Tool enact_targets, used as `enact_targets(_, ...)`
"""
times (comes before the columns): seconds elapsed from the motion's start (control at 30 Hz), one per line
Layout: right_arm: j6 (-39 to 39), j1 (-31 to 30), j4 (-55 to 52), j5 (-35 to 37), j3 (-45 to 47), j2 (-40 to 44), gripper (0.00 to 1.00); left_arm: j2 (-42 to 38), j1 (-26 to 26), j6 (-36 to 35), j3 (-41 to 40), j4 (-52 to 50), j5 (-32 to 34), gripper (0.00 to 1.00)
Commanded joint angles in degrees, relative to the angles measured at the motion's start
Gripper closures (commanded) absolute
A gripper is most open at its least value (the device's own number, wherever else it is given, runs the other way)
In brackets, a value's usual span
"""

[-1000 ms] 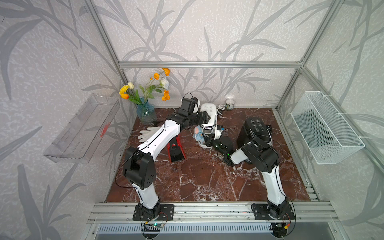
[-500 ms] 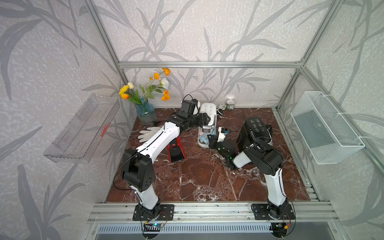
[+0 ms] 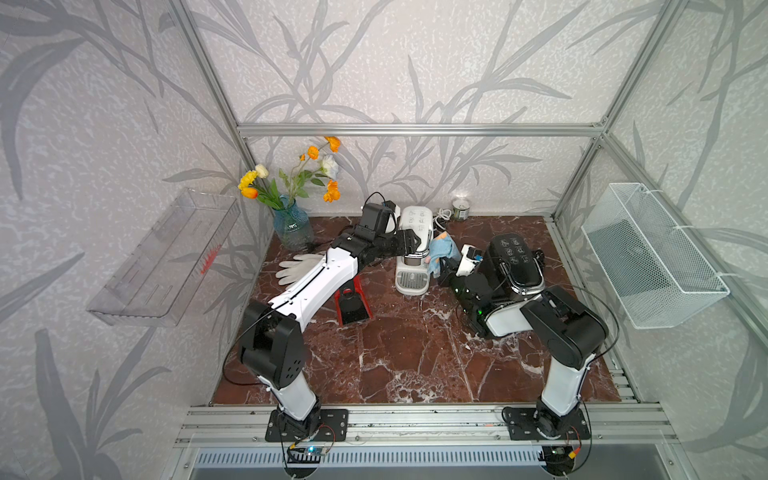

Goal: Wipe the surface of a coffee machine
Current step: Wipe the dirt from the surface of the coffee machine.

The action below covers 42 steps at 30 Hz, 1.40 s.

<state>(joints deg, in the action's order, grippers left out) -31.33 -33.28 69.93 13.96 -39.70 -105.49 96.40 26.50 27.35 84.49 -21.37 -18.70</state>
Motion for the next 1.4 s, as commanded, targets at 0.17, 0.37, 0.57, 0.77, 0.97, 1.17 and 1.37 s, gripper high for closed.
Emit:
enact_targets(0.17, 4.18, 3.31, -15.15, -11.91, -12.06, 6.85, 1.00, 0.63, 0.81, -2.21, -2.56, -7.19, 0.14, 0.29)
enact_targets(0.37, 5.54, 4.38, -34.13, -18.95, -22.61, 3.81, 1.00, 0.69, 0.83, -1.83, -2.57, -6.50, -0.68, 0.29)
enact_targets(0.57, 3.02, 6.67, -46.12, -24.16, -33.54, -4.85, 1.00, 0.24, 0.83, -1.89, -2.68, -6.60, -0.90, 0.29)
enact_targets(0.77, 2.87, 6.73, -51.79, -24.41, -38.82, -10.36, 1.00, -0.13, 0.82, -2.07, -3.54, -6.32, -0.88, 0.29)
enact_targets(0.97, 2.45, 6.48, -52.16, -24.75, -36.52, -11.12, 1.00, -0.13, 0.81, -2.03, -3.63, -5.97, -1.18, 0.29)
enact_targets(1.17, 3.38, 4.12, -51.52, -25.05, -31.56, -9.18, 1.00, 0.36, 0.81, -1.45, -3.28, -5.14, -1.86, 0.29)
enact_targets(1.37, 4.54, 0.40, -51.44, -25.26, -26.97, -6.95, 1.00, 0.31, 0.88, -1.17, -3.53, -4.65, -1.99, 0.29)
